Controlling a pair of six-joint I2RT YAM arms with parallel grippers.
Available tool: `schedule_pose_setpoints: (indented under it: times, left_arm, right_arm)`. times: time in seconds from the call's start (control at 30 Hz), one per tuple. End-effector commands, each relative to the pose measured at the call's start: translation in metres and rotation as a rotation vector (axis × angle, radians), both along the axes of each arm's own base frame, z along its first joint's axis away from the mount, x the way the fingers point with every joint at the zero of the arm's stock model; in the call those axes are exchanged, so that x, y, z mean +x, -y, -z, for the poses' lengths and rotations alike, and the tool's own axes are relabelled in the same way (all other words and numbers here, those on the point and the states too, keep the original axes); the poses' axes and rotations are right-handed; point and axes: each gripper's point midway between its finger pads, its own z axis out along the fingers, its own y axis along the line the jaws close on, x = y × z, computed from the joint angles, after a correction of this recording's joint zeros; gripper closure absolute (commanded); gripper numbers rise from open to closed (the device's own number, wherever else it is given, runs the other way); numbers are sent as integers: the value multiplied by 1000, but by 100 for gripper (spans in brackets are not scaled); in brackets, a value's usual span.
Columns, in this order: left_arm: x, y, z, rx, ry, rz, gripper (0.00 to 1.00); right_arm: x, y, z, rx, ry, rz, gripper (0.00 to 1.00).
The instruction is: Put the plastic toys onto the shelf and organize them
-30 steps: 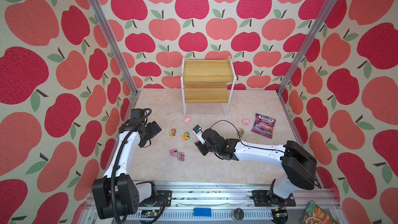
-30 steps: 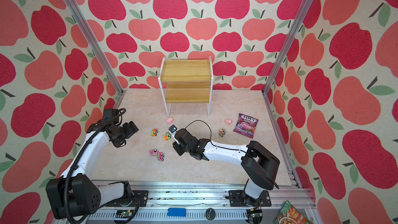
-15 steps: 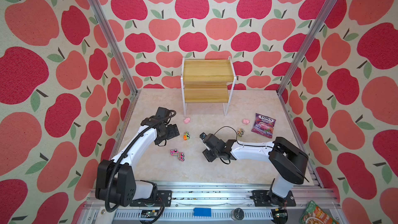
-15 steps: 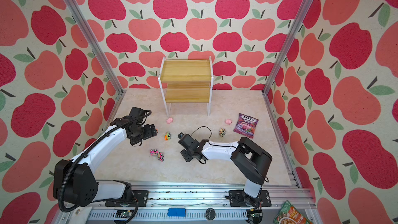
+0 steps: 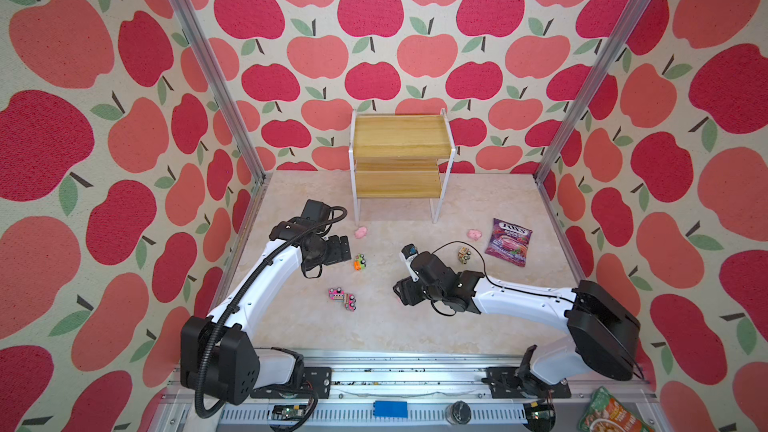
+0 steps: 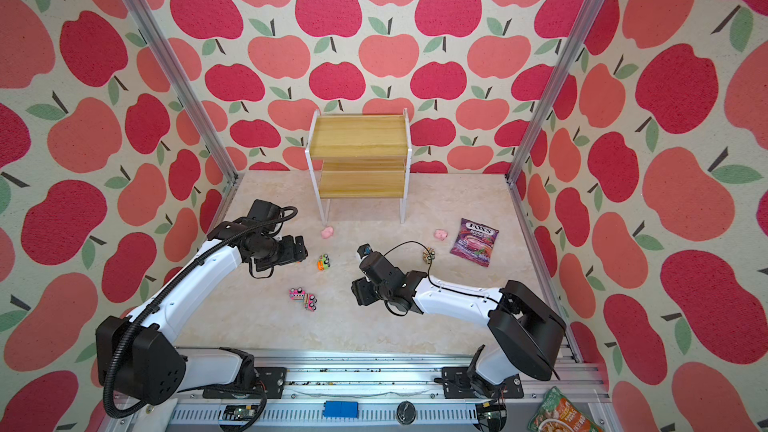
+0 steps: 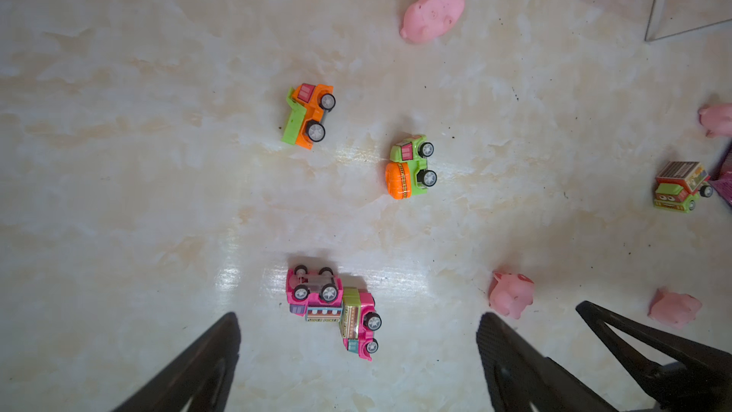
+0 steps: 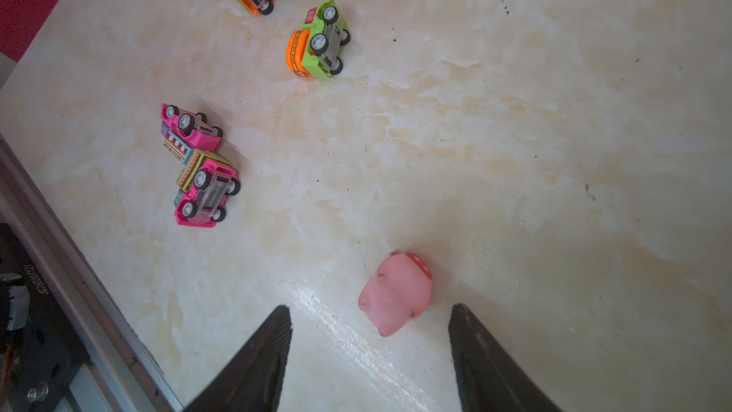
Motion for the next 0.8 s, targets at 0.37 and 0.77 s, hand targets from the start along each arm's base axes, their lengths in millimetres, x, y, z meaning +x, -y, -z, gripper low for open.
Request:
schedule_pose_setpoints:
  times: [0.37,0.77]
  left_arm:
    - [-17,9,4,-33,13,87,4]
    - [-17,11,-2,-53,42,93,4]
  right_arm:
    - [-4,1,33,124,-159,197,48]
    - [18,-7,52,109,-154,266,70]
